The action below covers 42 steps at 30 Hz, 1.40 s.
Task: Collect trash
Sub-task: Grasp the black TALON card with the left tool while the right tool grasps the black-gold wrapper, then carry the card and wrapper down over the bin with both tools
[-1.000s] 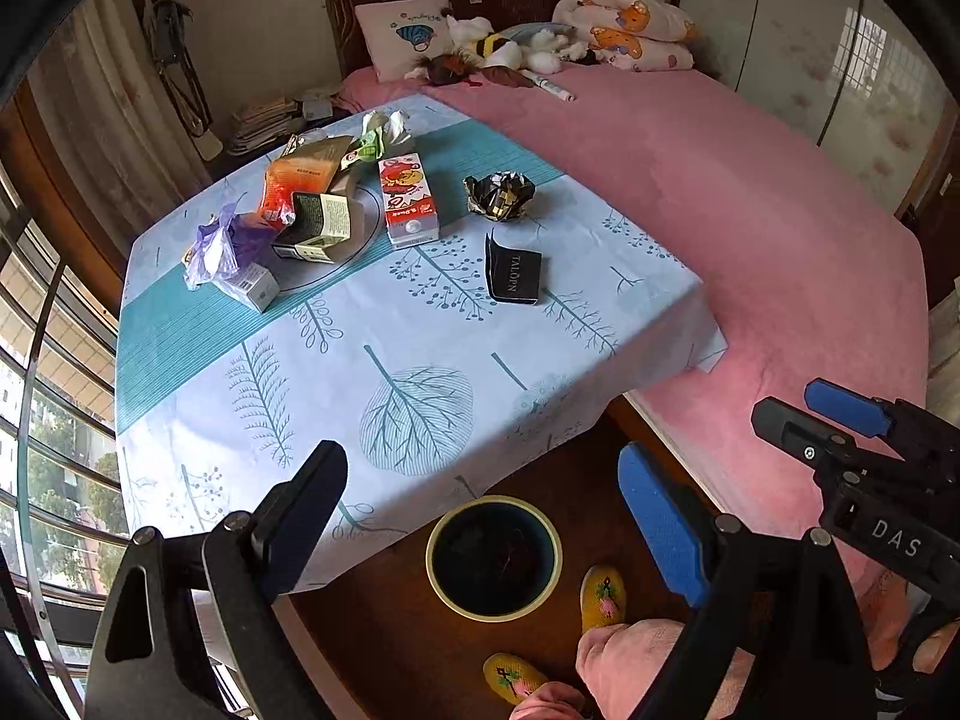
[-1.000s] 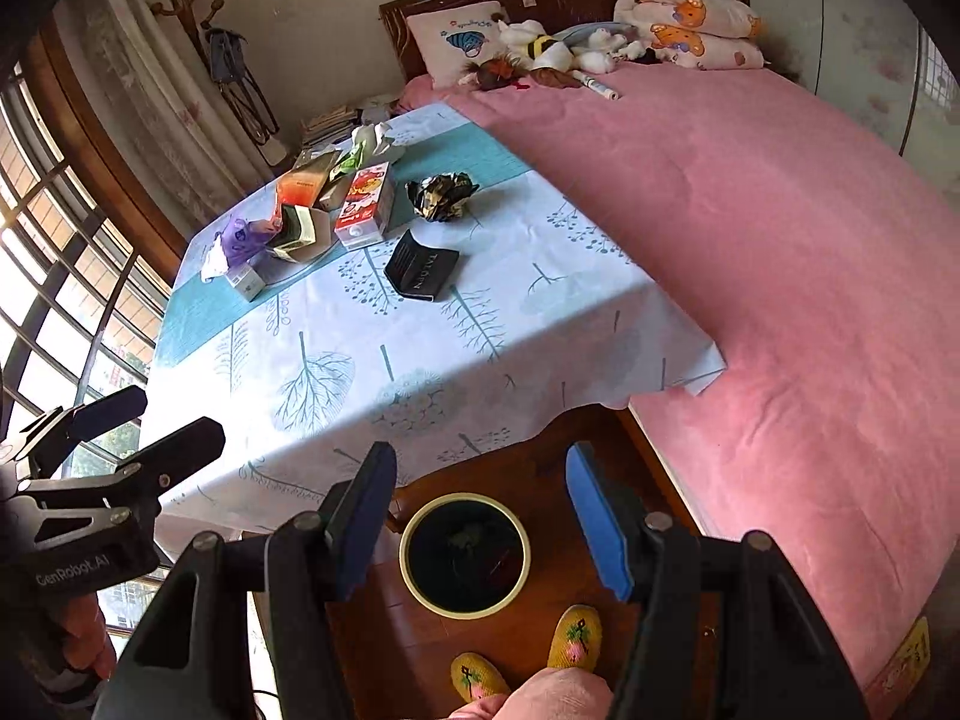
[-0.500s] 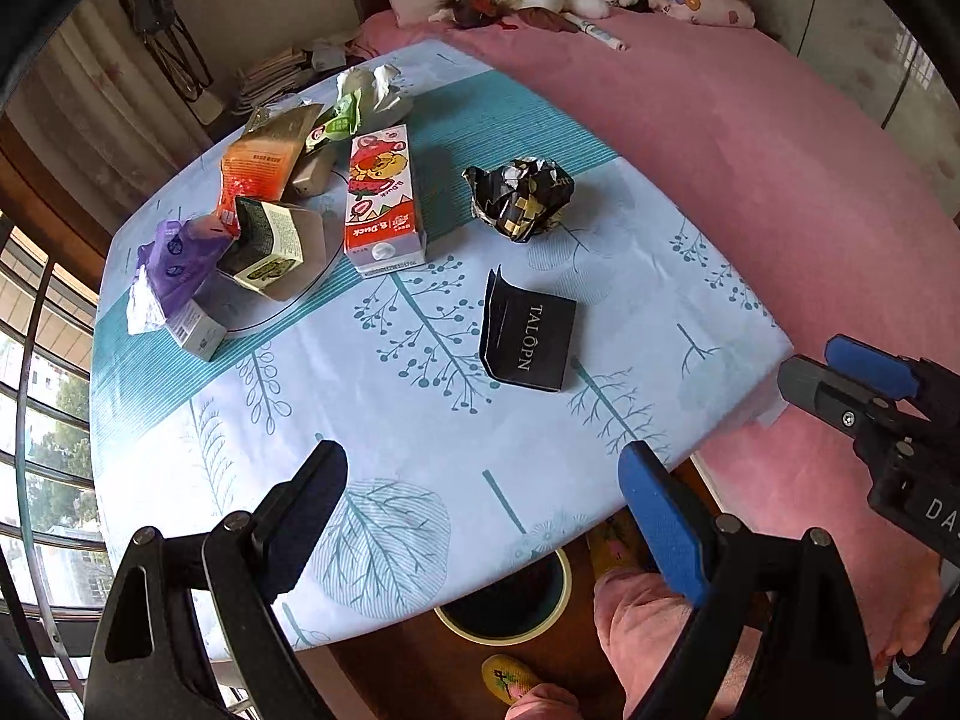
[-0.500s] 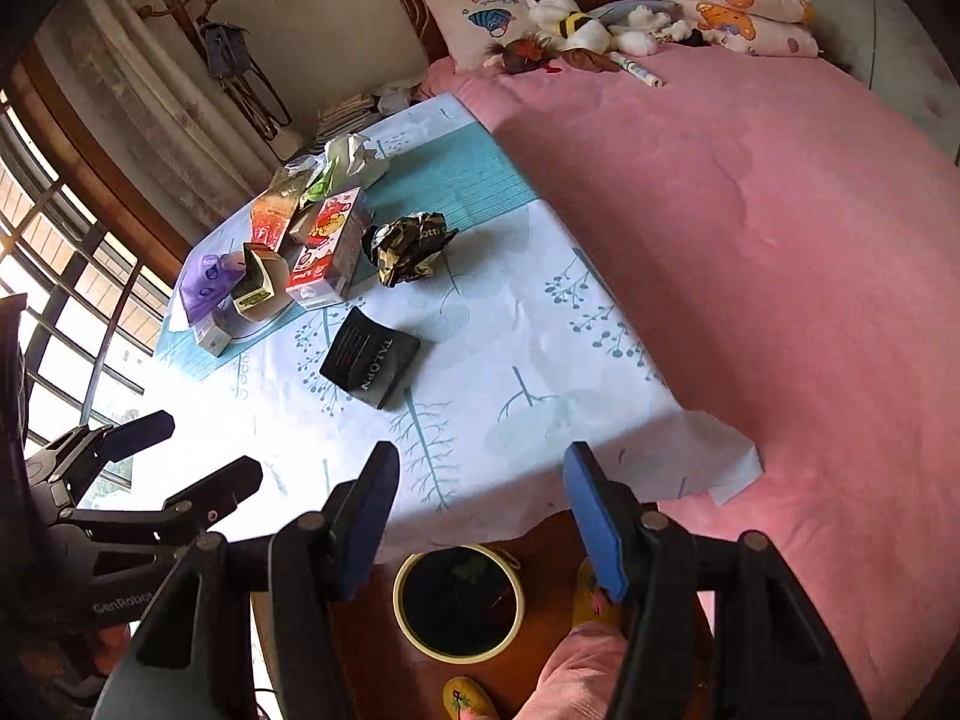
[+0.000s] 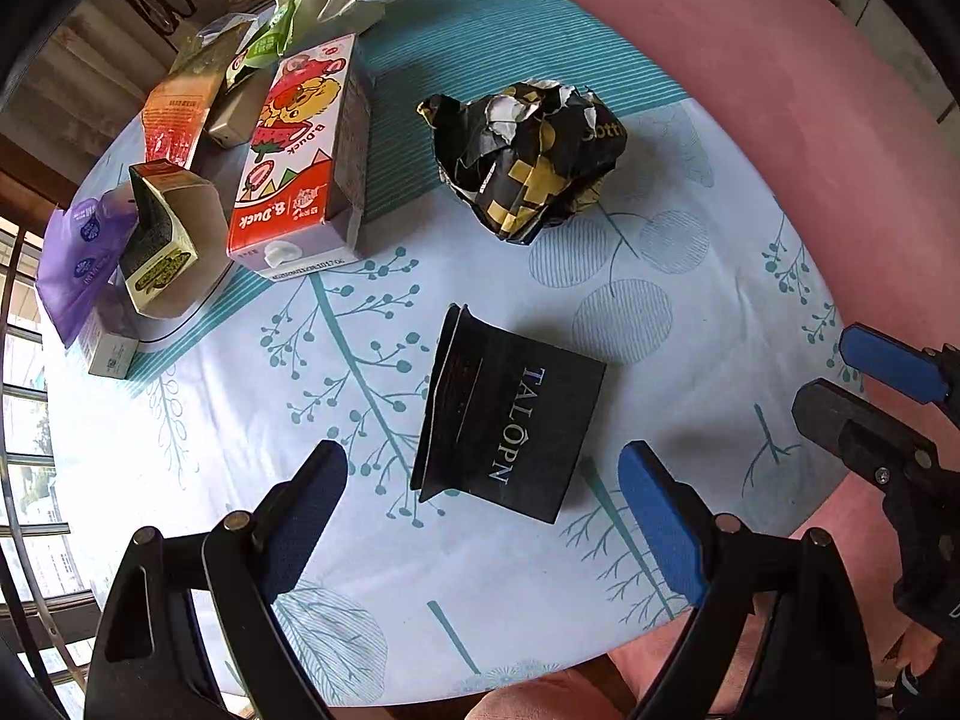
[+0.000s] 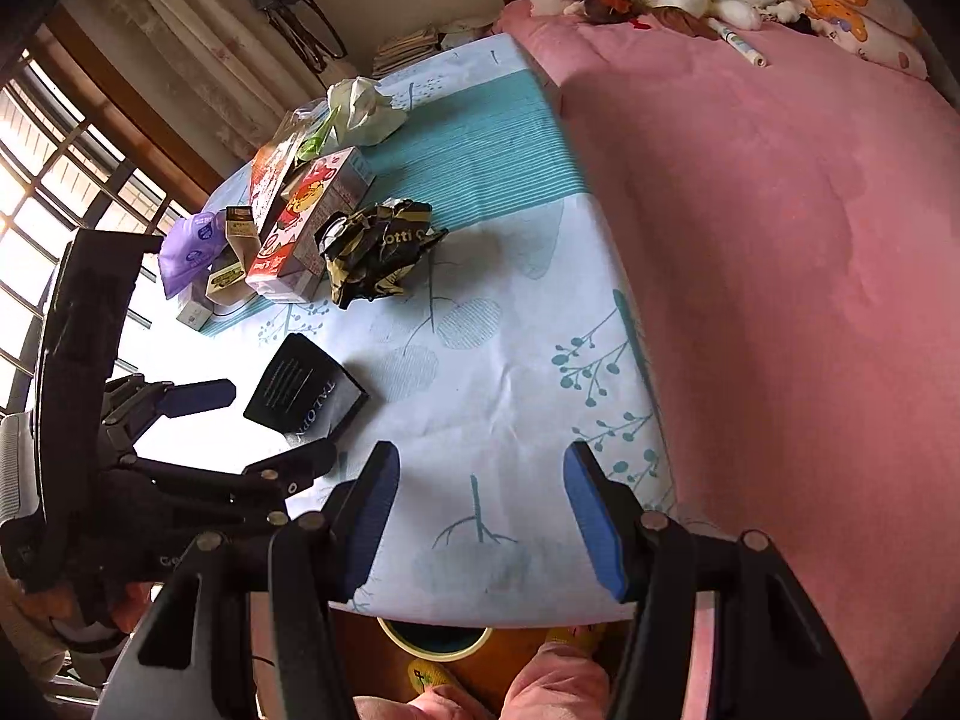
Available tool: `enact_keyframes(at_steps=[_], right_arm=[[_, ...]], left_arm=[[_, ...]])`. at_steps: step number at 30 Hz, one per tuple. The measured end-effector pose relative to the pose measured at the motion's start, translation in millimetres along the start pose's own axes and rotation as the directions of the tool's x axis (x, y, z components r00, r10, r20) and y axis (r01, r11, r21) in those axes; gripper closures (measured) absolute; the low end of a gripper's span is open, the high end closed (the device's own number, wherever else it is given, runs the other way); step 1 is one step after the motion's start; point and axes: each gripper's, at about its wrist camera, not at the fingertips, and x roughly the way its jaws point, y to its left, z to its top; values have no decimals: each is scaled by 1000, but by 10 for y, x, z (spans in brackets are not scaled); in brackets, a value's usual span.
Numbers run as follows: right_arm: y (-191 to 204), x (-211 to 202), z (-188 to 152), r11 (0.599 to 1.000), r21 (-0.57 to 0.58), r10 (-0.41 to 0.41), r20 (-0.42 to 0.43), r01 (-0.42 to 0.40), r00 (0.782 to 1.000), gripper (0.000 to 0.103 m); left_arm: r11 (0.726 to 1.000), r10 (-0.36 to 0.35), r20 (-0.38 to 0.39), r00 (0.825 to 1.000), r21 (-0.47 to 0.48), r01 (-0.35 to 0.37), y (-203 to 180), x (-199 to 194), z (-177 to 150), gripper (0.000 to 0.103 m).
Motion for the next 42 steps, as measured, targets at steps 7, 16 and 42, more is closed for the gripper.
enact_keyframes(at_steps=[7, 16, 42], right_arm=[[-61, 139, 107, 999, -29, 21, -36, -22, 999, 46], [58, 262, 284, 995, -68, 73, -63, -77, 995, 46], [535, 910, 1068, 993, -54, 95, -107, -101, 990, 33]], left_arm=[[992, -105, -24, 994, -67, 103, 30, 148, 29, 28], [992, -91, -26, 995, -90, 89, 167, 104, 48, 60], [892, 10, 77, 997, -451, 25, 1383, -431, -633, 60]])
